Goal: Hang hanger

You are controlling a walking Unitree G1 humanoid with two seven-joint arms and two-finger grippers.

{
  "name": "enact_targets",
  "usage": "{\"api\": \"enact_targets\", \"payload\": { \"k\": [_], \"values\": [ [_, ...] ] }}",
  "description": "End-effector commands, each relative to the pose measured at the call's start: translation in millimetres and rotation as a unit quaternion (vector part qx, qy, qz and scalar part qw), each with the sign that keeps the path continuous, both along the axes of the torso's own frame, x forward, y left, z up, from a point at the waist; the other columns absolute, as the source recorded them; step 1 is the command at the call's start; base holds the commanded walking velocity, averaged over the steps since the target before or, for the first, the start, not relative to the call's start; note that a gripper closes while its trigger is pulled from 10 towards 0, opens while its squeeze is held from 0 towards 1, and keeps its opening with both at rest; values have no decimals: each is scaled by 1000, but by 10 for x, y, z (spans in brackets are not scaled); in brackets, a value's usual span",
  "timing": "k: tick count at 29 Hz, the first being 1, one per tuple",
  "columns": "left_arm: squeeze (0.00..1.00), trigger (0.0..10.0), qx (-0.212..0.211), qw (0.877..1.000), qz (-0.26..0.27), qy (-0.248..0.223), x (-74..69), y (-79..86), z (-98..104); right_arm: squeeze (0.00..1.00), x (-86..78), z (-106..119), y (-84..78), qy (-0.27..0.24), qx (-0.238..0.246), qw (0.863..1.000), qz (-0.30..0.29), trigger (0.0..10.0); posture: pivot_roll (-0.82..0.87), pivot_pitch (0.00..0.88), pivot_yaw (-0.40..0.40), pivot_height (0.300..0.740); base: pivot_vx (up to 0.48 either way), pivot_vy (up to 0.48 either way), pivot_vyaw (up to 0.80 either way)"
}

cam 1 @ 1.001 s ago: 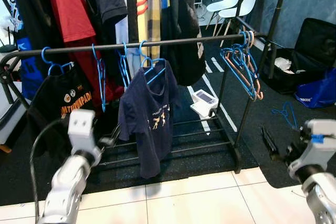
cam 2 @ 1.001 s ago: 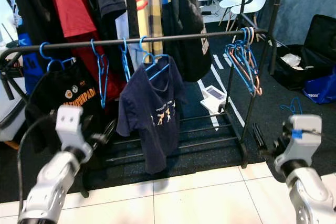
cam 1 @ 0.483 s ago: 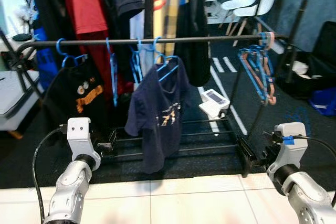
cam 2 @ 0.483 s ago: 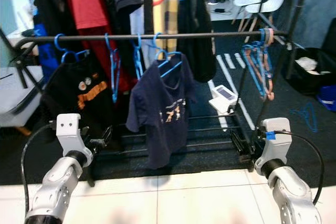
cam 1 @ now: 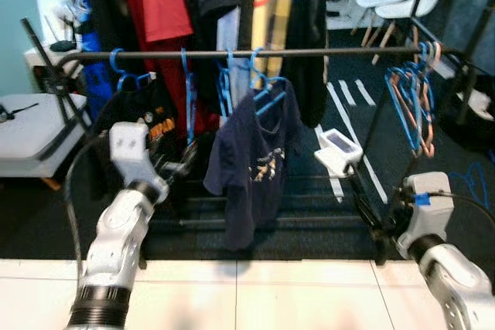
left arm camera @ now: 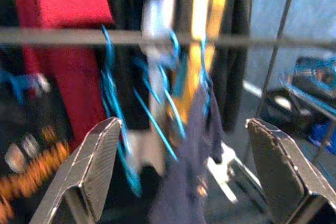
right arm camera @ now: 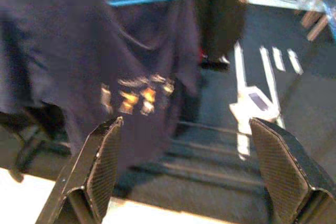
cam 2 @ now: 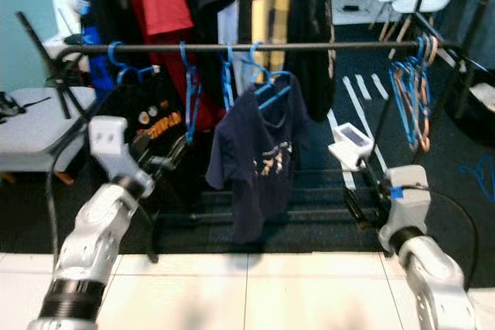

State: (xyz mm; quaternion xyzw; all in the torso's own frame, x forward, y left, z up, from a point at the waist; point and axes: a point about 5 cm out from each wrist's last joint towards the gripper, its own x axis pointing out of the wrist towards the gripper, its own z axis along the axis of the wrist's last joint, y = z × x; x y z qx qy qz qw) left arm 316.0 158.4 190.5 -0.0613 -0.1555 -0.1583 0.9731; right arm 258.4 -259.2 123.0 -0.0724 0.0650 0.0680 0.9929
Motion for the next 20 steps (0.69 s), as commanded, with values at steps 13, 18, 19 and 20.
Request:
{"api": "enact_targets", "payload": {
  "k": [13, 18, 19, 20],
  "values": [
    [0, 10000, 31, 977, -206, -50, -148, -523, 295, 0, 93, 42, 69, -2, 23, 1000, -10, 10000, -127, 0, 37, 740, 326, 0, -288],
    [0, 10000, 41, 950, -305, -55, -289, -707, 329, 0, 80, 40, 31, 1, 36, 999, -17, 10000, -134, 0, 37, 740, 302, 0, -775],
    [0, 10000, 42, 942, -330, -53, -337, -743, 334, 0, 81, 43, 26, 1, 36, 999, -17, 10000, -134, 0, 37, 740, 266, 0, -775],
    [0, 10000, 40, 936, -347, -50, -373, -763, 340, 0, 83, 45, 23, 1, 36, 999, -17, 10000, -133, 0, 37, 740, 0, 0, -775]
  ]
}}
